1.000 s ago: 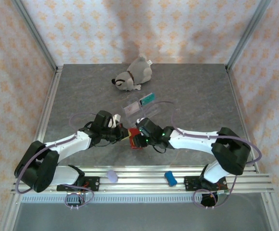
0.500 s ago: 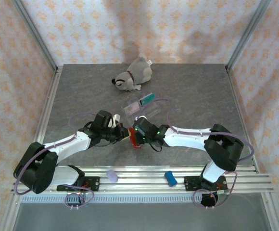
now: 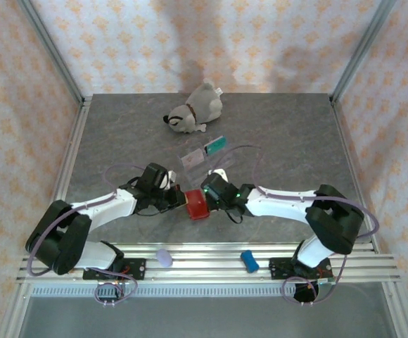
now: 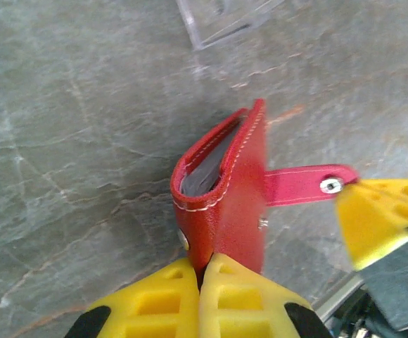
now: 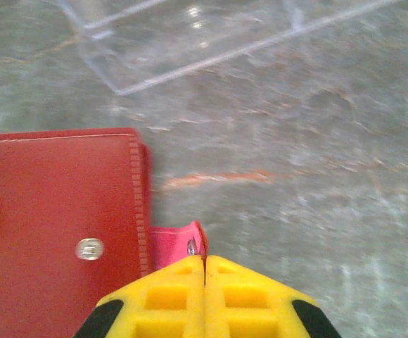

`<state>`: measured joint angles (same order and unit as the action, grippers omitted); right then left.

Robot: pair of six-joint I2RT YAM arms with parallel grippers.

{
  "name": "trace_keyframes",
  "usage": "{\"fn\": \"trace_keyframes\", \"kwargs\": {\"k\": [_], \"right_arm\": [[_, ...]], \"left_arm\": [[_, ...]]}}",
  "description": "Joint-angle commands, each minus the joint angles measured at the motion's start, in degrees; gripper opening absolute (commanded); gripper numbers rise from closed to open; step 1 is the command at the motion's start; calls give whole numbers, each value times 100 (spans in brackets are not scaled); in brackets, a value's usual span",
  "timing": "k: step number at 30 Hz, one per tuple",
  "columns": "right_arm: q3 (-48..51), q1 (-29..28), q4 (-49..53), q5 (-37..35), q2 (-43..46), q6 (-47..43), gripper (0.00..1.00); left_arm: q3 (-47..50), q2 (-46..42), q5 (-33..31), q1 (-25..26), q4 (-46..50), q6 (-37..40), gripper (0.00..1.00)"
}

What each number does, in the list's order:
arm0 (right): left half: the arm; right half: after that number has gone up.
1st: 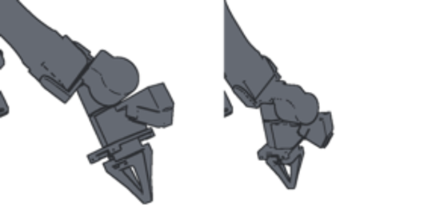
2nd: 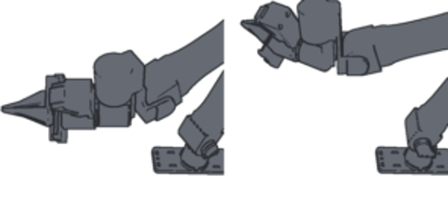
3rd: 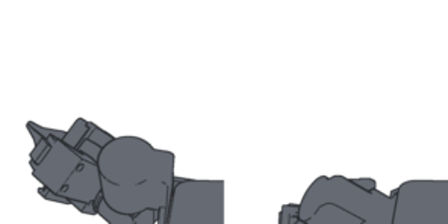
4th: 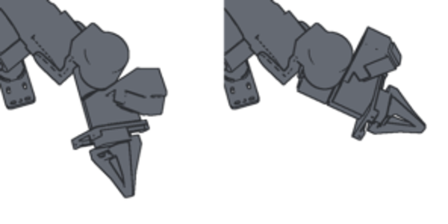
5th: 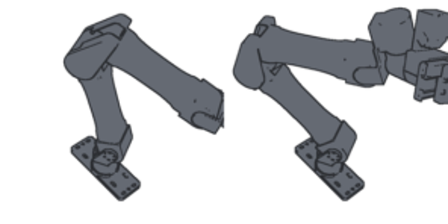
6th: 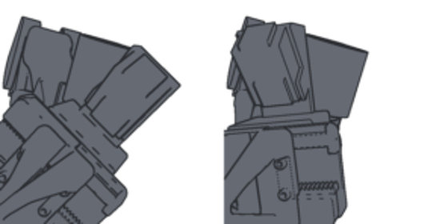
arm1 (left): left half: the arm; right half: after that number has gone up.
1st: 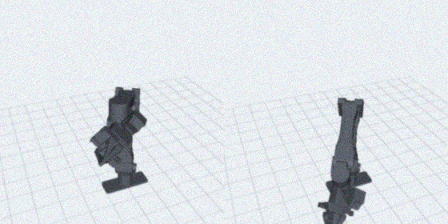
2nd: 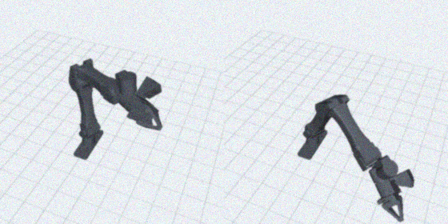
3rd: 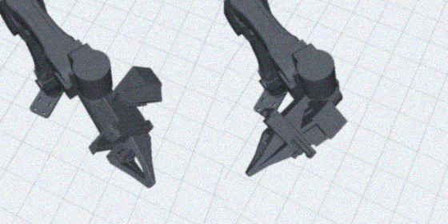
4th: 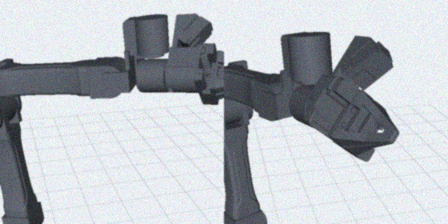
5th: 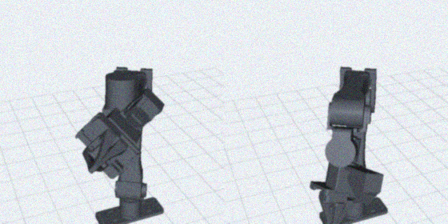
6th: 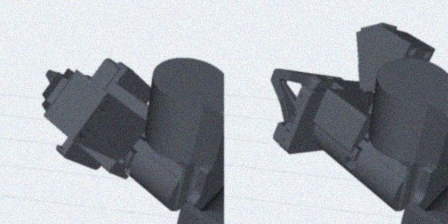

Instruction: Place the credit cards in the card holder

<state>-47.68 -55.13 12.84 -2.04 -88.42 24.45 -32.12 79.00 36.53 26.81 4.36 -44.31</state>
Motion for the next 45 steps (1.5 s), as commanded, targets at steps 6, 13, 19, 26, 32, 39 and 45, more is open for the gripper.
{"fn": "trace_keyframes", "kwargs": {"k": [6,13,19,26,32,39,45], "right_arm": [[485,364,-269,635,782,72,0],[490,363,-405,1224,1577,-86,0],[505,340,-794,1837,1741,3,0],[575,287,-1006,2038,1681,-52,0],[631,286,-1066,2102,1692,-80,0],[639,292,-1022,2068,1741,-133,0],[553,288,-1036,2172,1636,-213,0]], "left_arm": [[-253,379,162,19,-28,336,43],[-365,350,354,19,-64,424,58],[-246,281,599,22,-445,186,65],[-131,191,674,17,-735,22,66],[-78,243,682,-26,-774,-47,66],[-102,-50,613,-297,-344,197,86],[-285,151,570,-327,-83,402,81]]}}
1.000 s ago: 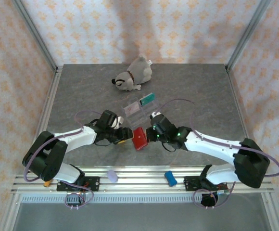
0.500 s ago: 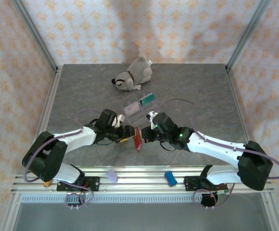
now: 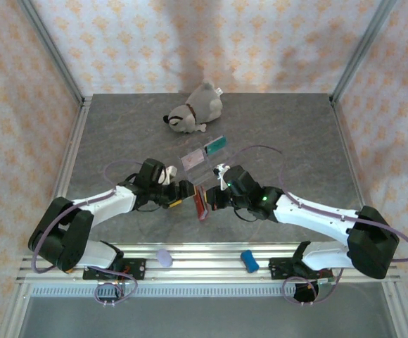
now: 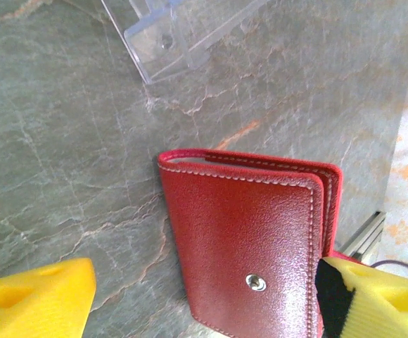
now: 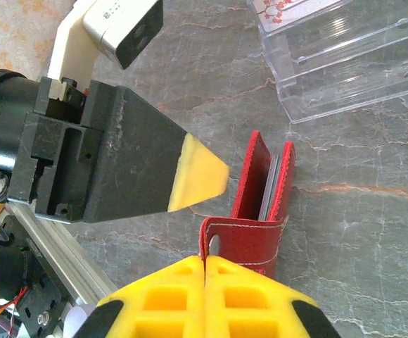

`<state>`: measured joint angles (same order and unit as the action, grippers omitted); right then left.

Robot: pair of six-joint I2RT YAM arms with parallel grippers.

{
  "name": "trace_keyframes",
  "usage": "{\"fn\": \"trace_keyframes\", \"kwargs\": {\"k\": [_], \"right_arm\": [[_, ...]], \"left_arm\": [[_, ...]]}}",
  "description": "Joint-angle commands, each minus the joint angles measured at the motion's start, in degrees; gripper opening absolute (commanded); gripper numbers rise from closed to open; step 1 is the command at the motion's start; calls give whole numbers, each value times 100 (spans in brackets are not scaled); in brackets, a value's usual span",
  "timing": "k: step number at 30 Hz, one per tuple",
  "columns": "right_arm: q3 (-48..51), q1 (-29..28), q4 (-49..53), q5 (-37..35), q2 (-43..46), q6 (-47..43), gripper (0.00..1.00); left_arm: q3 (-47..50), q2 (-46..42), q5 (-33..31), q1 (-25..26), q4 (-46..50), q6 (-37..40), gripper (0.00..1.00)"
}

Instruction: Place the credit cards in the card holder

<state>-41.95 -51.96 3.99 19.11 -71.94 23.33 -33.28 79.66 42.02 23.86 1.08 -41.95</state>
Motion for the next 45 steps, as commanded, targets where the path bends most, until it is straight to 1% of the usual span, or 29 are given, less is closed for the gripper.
{"fn": "trace_keyframes", "kwargs": {"k": [1,3,5,10,12,14,15,19,21,24,26,31,33,34,35,36,38,39,43,45], "right_arm": [[-8,-32,-198,84,-13,-70,0],[41,-33,-380,240,-11,-48,0],[68,-33,-446,342,-17,-61,0],[102,-30,-528,323,18,-20,0],[43,-26,-369,233,-55,-109,0],[25,-32,-191,59,-100,-170,0],[42,-28,-139,-34,-118,-167,0],[117,-32,-99,-146,-136,-144,0],[117,-25,58,-312,-136,-154,0],[136,-22,215,-585,-80,-104,0],[105,-21,371,-741,-66,-110,0],[105,-20,597,-969,8,-141,0],[110,-17,599,-984,31,-131,0],[95,-20,633,-1007,22,-152,6],[75,-20,720,-1088,1,-170,19],[57,-20,821,-1206,-17,-175,23],[17,-24,1016,-1460,-40,-171,24],[-1,-23,1056,-1501,-39,-186,27],[-115,-19,1271,-1514,-99,-281,47],[-185,-22,1389,-1509,-102,-313,53]], "left_arm": [[-170,117,49,-30,233,164,79],[-154,122,-46,-30,252,193,79],[-144,111,-87,-38,249,222,81],[-219,12,-81,-87,423,297,81],[-179,-5,-183,-109,417,331,78],[-195,93,-140,-166,477,375,70],[-214,152,-80,-196,519,396,68],[-131,106,-100,-222,425,389,70],[-164,103,-109,-239,463,420,70],[-283,105,-53,-254,661,490,69],[-302,45,-133,-250,769,570,69],[-503,32,-318,-278,1289,843,69],[-467,-22,-326,-277,1259,822,69],[-431,-37,-322,-281,1190,803,68],[-410,-25,-289,-276,1114,779,67],[-423,7,-245,-281,1082,768,66],[-477,91,-77,-276,1050,708,62],[-465,111,-11,-276,999,675,61],[-379,110,61,-279,777,573,56],[-446,140,69,-276,889,618,52]]}}
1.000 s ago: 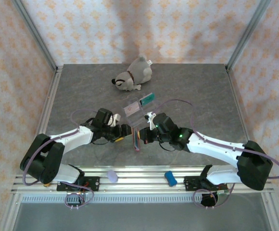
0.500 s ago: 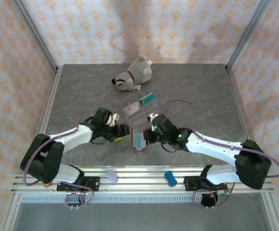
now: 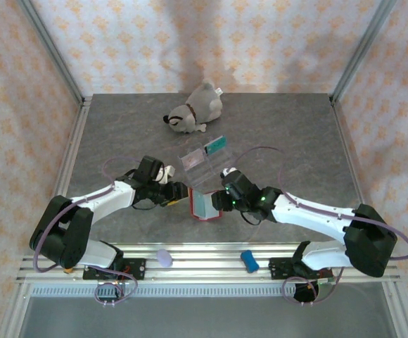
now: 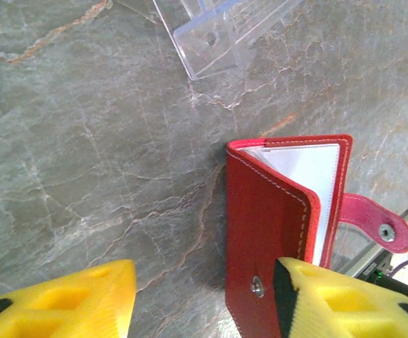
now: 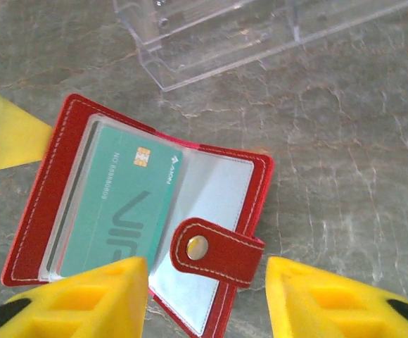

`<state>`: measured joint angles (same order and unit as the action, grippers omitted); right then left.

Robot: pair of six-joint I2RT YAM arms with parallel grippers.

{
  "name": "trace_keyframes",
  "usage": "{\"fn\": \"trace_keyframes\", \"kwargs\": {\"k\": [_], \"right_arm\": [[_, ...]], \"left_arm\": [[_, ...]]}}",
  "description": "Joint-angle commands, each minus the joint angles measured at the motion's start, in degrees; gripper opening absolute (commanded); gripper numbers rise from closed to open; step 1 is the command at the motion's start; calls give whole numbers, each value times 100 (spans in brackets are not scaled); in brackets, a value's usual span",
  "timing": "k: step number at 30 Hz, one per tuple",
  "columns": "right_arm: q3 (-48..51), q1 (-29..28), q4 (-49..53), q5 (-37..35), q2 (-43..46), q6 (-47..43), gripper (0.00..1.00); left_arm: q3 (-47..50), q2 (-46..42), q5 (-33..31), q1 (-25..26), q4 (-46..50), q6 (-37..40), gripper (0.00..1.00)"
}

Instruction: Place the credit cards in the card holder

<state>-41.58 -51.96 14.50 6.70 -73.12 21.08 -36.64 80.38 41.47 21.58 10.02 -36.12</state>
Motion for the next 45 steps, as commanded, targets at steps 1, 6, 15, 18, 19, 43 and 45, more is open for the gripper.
{"fn": "trace_keyframes", "kwargs": {"k": [1,6,15,18,19,43,45], "right_arm": [[-255,-20,379,-280,38,-87,55],[-511,-59,638,-328,287,-174,59],[-1136,-665,457,15,-577,117,69],[-1072,-670,183,212,-922,470,62],[-1042,-666,140,237,-1042,498,62],[-751,-650,207,-382,-1484,626,44],[-705,-636,352,-601,-1389,668,44]], "left_arm": [[-115,61,124,-49,25,28,50],[1,-14,87,-49,-78,-27,40],[-26,19,198,-40,-168,-118,37],[70,-15,269,-41,-331,-243,40],[125,-43,258,-41,-421,-288,41],[18,219,-201,-16,24,209,42],[-64,274,-194,-14,143,284,37]]}}
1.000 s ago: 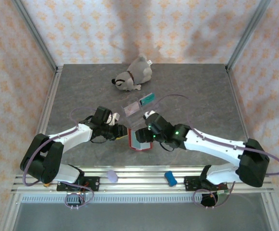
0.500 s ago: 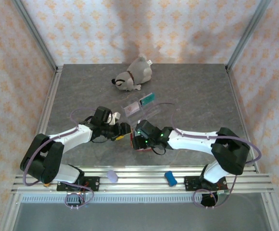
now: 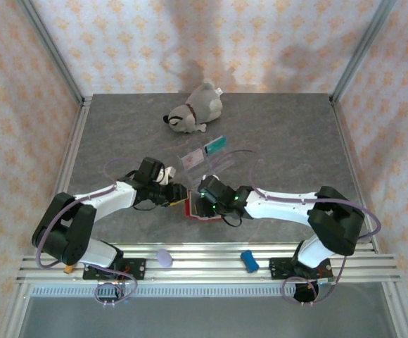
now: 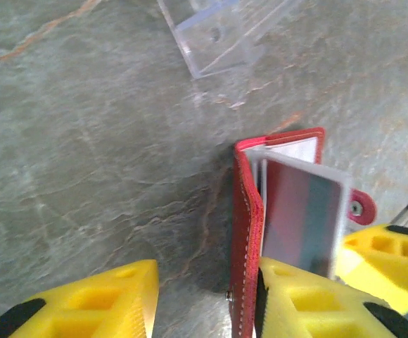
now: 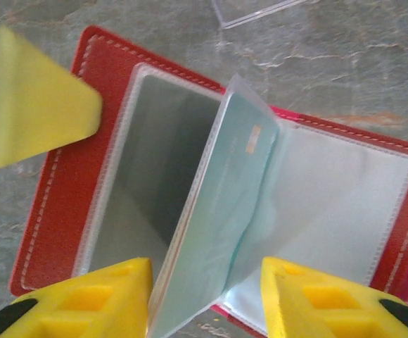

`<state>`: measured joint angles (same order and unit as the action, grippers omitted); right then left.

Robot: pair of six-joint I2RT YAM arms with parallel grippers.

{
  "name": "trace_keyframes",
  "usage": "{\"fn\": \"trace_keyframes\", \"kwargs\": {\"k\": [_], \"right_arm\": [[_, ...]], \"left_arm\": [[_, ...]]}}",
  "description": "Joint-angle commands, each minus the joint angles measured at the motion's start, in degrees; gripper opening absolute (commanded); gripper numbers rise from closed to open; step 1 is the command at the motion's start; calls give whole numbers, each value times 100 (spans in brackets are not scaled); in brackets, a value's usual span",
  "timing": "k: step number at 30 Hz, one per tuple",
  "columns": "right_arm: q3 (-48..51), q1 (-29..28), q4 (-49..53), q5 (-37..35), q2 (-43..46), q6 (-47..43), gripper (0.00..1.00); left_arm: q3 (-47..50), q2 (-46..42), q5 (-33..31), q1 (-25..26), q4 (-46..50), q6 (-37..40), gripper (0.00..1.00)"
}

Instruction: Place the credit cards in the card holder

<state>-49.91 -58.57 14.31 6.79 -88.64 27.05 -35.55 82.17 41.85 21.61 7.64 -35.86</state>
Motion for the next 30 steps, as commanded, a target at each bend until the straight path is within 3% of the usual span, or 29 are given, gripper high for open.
{"fn": "trace_keyframes", "kwargs": {"k": [1,8,14,20,30], "right_arm": [[156,38,408,-663,210,97,44],[202,242,819,-973,605,139,51],[-76,302,618,-98,873,-83,55],[-369,11,133,426,202,67,60],[-440,-36,-7,248,-562,296,70]], "left_arm": [[-201,105,-208,-16,425,285,34],[-222,123,8,-16,333,258,17],[-122,27,266,-7,-28,-1,7],[-133,-77,315,10,-104,-115,4],[-123,-70,490,22,-136,-203,2]]}}
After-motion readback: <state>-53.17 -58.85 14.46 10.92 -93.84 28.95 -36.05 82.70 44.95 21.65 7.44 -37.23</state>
